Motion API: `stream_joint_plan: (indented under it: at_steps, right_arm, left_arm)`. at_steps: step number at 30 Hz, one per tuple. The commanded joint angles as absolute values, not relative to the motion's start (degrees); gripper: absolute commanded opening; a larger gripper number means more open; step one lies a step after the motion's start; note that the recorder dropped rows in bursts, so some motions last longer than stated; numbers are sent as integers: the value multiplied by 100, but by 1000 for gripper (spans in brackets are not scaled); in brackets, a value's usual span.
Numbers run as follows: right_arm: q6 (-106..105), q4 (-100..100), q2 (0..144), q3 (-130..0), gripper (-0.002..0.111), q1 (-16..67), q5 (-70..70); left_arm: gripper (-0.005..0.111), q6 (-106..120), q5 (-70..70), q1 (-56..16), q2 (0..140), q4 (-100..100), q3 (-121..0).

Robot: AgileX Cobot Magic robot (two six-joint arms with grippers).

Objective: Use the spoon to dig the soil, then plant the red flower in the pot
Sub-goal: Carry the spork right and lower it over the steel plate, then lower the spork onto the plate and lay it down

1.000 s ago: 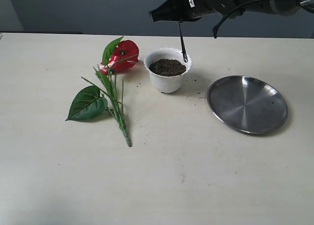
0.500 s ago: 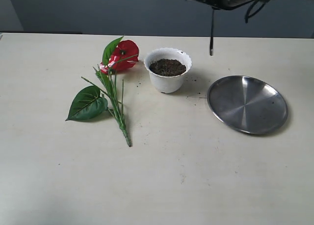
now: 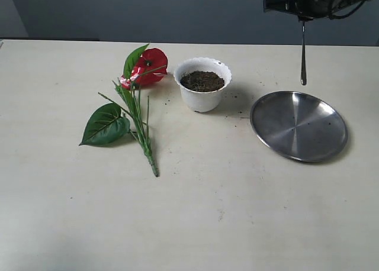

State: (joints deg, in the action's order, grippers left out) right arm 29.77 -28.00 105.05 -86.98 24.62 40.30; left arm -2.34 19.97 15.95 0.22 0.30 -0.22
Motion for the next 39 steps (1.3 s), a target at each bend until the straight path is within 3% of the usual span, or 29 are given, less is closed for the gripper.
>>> stream_joint_plan:
  at_steps: [1, 20, 31, 39]
  right_arm:
    - [2850, -2596, 10474, -8720, -1, 2330, 4311]
    - [1756, -1239, 11498, -8720, -1, 1998, 5521]
    - [811, -89, 11665, -8720, -1, 1265, 5822]
    - [569, 169, 11933, -8720, -1, 1273, 5696]
  left_arm:
    - [0, -243, 1927, 1585, 0, 30, 0]
    - [0, -243, 1927, 1585, 0, 30, 0]
    - [0, -243, 1927, 1585, 0, 30, 0]
    - [0, -243, 1927, 1585, 0, 30, 0]
